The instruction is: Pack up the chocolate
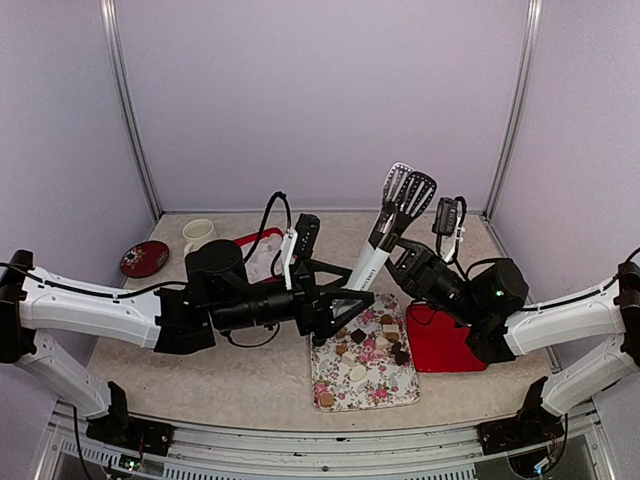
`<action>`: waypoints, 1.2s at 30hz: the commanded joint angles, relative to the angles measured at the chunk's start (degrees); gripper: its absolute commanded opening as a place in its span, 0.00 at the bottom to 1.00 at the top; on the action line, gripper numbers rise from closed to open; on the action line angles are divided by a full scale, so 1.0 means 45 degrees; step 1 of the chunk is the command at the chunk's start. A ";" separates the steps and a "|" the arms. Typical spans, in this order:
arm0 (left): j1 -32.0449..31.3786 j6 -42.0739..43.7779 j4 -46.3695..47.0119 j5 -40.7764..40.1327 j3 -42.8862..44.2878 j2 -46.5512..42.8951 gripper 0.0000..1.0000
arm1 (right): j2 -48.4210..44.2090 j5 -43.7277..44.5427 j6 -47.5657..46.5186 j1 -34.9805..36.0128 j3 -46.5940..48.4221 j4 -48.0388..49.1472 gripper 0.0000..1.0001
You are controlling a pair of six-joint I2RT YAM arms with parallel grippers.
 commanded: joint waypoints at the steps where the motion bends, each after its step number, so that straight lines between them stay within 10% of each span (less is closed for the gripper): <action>1: -0.0067 0.1813 -0.1838 0.0460 0.1510 0.0089 0.85 | 0.0544 0.0154 -0.0071 0.0291 0.0668 0.1156 0.00; 20: 0.0466 0.1659 -0.2424 0.3617 0.1698 0.0340 0.59 | 0.1654 -0.0674 -0.0322 0.0896 0.1769 0.0481 0.00; 36: 0.0566 0.1686 -0.2444 0.2507 0.1335 -0.0391 0.37 | 0.2032 0.0290 -0.0082 0.0920 0.0928 0.1687 0.00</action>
